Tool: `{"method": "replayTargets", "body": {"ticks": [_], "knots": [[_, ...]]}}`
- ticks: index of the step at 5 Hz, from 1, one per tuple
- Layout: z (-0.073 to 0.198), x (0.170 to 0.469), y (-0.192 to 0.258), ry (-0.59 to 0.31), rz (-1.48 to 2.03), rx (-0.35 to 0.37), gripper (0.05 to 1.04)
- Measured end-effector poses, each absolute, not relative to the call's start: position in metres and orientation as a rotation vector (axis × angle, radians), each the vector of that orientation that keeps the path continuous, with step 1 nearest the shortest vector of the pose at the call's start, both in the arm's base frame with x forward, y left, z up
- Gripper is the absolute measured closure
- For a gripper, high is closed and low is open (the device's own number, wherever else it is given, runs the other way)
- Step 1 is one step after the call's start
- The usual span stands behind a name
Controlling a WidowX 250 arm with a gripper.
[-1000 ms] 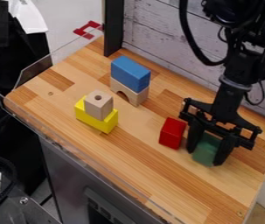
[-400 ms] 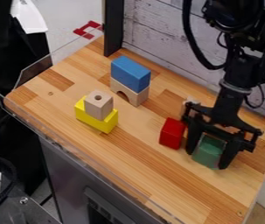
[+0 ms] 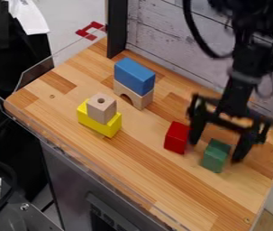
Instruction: Take the green cube and put it on the right side of the table
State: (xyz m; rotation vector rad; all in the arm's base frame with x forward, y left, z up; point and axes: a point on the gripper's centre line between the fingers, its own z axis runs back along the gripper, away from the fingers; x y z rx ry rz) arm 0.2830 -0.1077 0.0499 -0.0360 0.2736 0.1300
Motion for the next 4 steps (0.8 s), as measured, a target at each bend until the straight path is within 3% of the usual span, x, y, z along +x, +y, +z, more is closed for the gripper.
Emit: {"method": "replayTargets", "body": {"ticks": [2, 4], "knots": [[0.132, 0.281, -0.096, 0.147, 0.141, 0.016, 0.084], [0.123, 0.284, -0.023, 0.169, 0.262, -0.001, 0.084]]}}
